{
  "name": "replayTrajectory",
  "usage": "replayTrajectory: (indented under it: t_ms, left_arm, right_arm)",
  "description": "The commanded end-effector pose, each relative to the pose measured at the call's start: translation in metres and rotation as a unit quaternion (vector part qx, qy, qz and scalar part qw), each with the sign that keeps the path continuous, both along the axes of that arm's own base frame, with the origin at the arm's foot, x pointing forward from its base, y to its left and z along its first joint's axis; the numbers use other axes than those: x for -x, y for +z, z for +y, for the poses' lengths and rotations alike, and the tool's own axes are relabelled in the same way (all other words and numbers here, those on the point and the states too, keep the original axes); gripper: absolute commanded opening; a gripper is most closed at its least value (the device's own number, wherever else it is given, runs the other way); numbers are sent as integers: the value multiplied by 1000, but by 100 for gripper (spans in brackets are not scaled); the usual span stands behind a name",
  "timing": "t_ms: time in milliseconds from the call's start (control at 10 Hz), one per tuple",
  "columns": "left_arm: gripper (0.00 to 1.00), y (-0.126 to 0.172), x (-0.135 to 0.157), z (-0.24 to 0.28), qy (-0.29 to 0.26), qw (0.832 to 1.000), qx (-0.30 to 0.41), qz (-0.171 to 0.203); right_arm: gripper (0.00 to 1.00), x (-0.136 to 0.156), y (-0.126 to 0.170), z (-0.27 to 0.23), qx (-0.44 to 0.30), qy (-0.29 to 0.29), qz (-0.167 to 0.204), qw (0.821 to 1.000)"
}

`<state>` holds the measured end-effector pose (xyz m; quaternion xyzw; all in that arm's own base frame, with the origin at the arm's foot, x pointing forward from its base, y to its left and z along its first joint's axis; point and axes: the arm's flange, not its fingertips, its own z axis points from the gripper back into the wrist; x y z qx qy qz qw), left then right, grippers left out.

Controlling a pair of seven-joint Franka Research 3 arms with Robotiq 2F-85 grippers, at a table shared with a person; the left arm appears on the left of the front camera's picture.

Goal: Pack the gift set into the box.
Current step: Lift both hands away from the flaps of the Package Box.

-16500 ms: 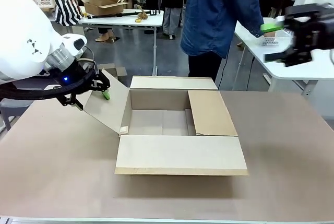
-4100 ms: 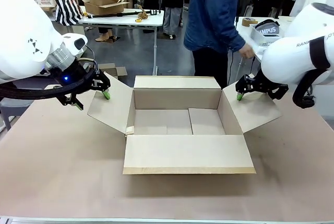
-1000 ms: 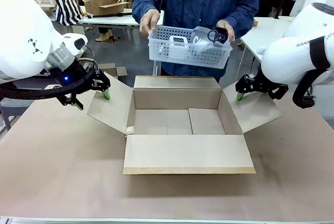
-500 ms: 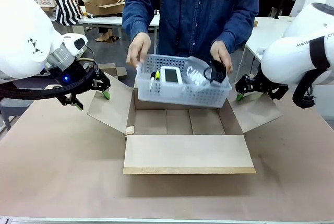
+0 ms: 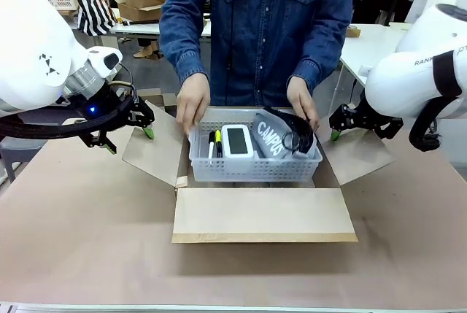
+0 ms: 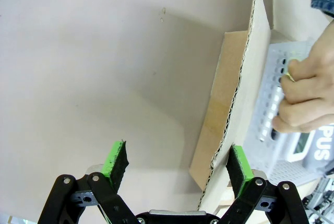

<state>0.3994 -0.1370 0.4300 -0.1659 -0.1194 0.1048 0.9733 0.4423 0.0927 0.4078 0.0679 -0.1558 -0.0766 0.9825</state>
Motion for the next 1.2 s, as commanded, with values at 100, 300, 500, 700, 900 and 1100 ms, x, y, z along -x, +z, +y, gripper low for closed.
replayTrajectory:
  t_ms: [100,300,500,700,900,1100]
  left_arm:
    - [100,3,0,0,6,1000,-9,3]
    - [100,3,0,0,6,1000,-9,3]
    - [100,3,0,0,6,1000,-9,3]
    - [100,3,0,0,6,1000,-9,3]
    - [100,3,0,0,6,1000,-9,3]
    - [100,3,0,0,6,1000,-9,3]
  right_arm:
    - [100,-1,4,1,7,-10,3,1000]
    - [100,-1,4,1,7,-10,3,1000]
    - [100,-1,4,1,7,-10,3,1000]
    - [100,-1,4,1,7,-10,3,1000]
    - [100,-1,4,1,7,-10,3,1000]
    - [100,-1,4,1,7,-10,3,1000]
